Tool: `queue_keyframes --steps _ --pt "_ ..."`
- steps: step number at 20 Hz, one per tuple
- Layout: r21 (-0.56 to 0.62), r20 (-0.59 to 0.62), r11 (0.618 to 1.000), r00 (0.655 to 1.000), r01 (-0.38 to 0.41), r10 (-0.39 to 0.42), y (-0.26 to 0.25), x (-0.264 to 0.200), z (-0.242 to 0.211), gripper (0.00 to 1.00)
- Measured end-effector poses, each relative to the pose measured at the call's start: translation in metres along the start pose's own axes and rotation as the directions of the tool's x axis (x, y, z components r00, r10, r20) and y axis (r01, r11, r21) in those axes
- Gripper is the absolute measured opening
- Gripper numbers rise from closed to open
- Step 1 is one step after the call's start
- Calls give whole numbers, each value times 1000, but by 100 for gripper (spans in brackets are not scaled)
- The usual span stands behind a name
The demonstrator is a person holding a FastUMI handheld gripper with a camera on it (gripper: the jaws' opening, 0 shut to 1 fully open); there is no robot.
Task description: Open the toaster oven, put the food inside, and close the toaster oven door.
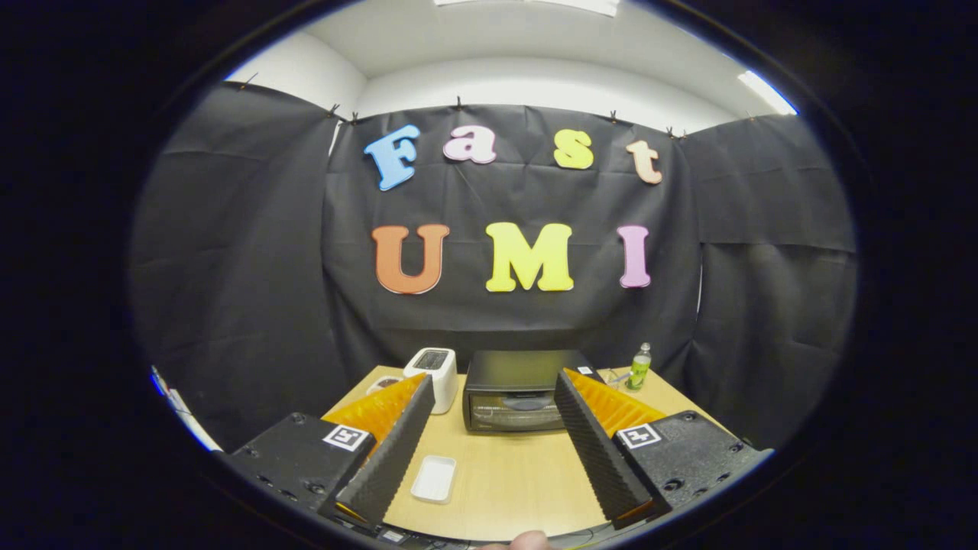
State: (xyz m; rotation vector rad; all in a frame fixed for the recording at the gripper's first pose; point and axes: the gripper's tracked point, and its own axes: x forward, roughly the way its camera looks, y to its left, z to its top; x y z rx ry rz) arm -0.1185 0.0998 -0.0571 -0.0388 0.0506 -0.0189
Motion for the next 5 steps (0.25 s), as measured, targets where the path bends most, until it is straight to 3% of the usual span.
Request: queue_keyframes --steps 5 --pt "-2 20 1000 1000 17 -17 2 11 -3 100"
